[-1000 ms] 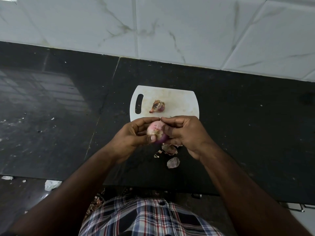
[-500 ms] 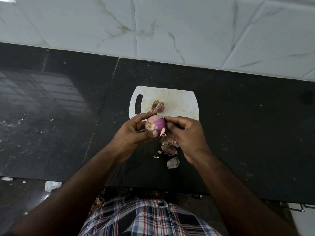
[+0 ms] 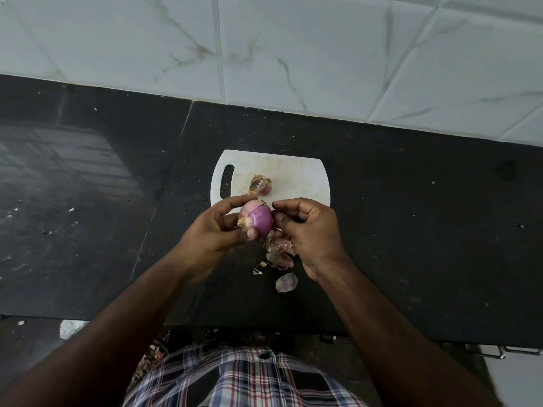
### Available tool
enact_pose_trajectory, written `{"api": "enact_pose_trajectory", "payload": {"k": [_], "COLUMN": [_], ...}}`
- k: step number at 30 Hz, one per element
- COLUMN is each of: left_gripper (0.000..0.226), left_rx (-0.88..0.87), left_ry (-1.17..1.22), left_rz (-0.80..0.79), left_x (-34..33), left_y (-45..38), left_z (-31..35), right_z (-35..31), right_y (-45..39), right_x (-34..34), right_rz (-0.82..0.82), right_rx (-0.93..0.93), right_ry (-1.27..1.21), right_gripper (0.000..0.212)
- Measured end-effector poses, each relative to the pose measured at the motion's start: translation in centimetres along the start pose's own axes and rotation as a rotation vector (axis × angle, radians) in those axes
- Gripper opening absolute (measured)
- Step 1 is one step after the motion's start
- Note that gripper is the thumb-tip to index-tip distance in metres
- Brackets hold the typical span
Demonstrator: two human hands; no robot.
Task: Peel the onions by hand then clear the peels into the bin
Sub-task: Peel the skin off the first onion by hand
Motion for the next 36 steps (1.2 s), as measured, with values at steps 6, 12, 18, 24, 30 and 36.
{"api": "enact_pose_trajectory", "payload": {"k": [6, 12, 18, 24, 30, 36], "left_gripper": [0.082, 0.064, 0.049, 0.046, 0.047, 0.055], "left_rx": [0.03, 0.055, 0.027, 0.009, 0.002, -0.01], "left_ry": [0.134, 0.043, -0.006, 0.004, 0.027, 0.043], "left_rz": [-0.109, -0.013, 0.016, 0.043, 0.084, 0.054], "left_x": [-0.3, 0.0, -0.4, 0.6, 0.8, 0.5], "left_y": [0.1, 0.4, 0.1, 0.1, 0.2, 0.1], "left_z": [-0.5, -0.5, -0.5, -1.0, -0.8, -0.8], "right_z": [0.9, 0.4, -0.6, -0.4, 0.0, -0.1], "right_y": [-0.3, -0.1, -0.1, -0.2, -0.1, 0.1], "right_x": [0.6, 0.3, -1.0, -1.2, -0.8, -0.9], "right_rz": [-0.082, -0.296, -0.324, -0.248, -0.264, -0.24], "right_rx": [0.072, 0.049, 0.098, 0.098, -0.013, 0.044], "right_ry": [0.267, 0.241, 0.195, 0.188, -0.024, 0.022], "right_gripper": [0.026, 0.036, 0.042, 0.028, 0.027, 0.039]}}
Point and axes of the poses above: each hand's wrist, its own y-axis away from the middle knuckle, its own x-axis out of the back of the hand, z = x × y, the point moved 7 cm from there along -y, towards the middle knuckle, and after that the axes turned 12 degrees about x, right-handed, at the moved point
